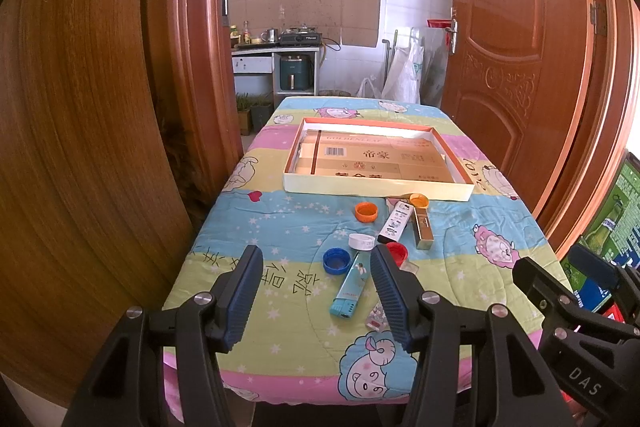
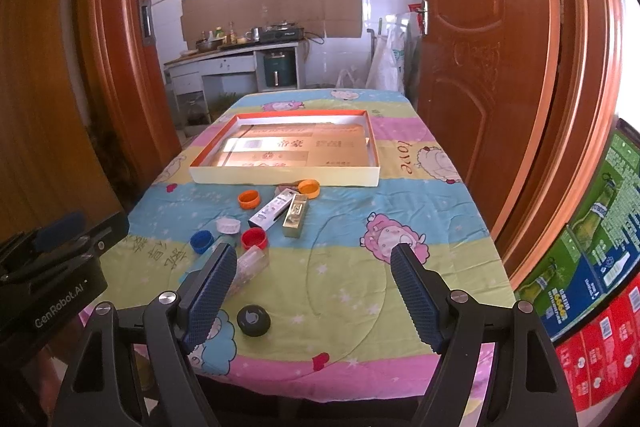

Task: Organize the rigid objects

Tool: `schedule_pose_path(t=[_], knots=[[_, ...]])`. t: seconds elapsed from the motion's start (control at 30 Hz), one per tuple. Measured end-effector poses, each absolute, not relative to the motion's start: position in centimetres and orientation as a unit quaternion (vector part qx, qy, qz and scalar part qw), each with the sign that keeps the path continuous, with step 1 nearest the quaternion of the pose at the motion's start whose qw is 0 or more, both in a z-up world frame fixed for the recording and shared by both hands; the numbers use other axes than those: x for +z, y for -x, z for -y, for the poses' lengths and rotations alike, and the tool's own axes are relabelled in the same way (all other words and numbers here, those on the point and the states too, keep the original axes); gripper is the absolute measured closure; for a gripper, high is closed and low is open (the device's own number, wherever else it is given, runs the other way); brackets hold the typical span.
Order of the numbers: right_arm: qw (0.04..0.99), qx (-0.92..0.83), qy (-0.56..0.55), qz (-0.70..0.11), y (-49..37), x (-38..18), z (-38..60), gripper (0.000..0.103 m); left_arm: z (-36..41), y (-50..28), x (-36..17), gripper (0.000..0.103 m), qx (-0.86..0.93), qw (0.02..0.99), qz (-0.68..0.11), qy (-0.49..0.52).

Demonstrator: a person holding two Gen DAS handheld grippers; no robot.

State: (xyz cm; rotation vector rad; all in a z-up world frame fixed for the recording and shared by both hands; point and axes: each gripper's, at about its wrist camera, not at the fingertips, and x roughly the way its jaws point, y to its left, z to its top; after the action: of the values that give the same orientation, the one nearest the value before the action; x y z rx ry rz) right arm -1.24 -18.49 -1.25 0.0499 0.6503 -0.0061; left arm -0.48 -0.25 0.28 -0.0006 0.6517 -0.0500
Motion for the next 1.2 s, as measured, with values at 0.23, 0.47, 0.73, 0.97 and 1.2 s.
schedule_pose_path(t=[0.23, 0.47, 0.73, 0.97, 1.2], knots=[[0.947, -0.002, -0.025, -0.32, 1.2, -1.3, 18.4, 0.023, 0.2, 0.5, 0.2, 0.047, -0.025, 0.947, -0.32, 0.0], [0.947, -0.002, -0.027, -0.321, 1.2, -1.4, 18.4, 0.023, 0.2, 0.5, 0.2, 0.047, -0.025, 0.947, -0.32, 0.0], [0.946, 0.001, -0.026, -0.324, 1.2, -1.6, 18.5, 0.023, 0.3, 0.7, 0.1, 0.047, -0.024, 0.947, -0.321, 0.0], [0.945, 0.004, -0.024, -0.327, 1.2, -1.8, 18.5, 0.023, 0.3, 0.7, 0.1, 0.047, -0.024, 0.947, -0.321, -0.001], [0.942, 0.015, -0.017, -0.334, 1.2, -2.7, 18.2, 0.023, 0.1, 0.4, -0.4, 0.047, -0.024, 0.945, -0.327, -0.001]])
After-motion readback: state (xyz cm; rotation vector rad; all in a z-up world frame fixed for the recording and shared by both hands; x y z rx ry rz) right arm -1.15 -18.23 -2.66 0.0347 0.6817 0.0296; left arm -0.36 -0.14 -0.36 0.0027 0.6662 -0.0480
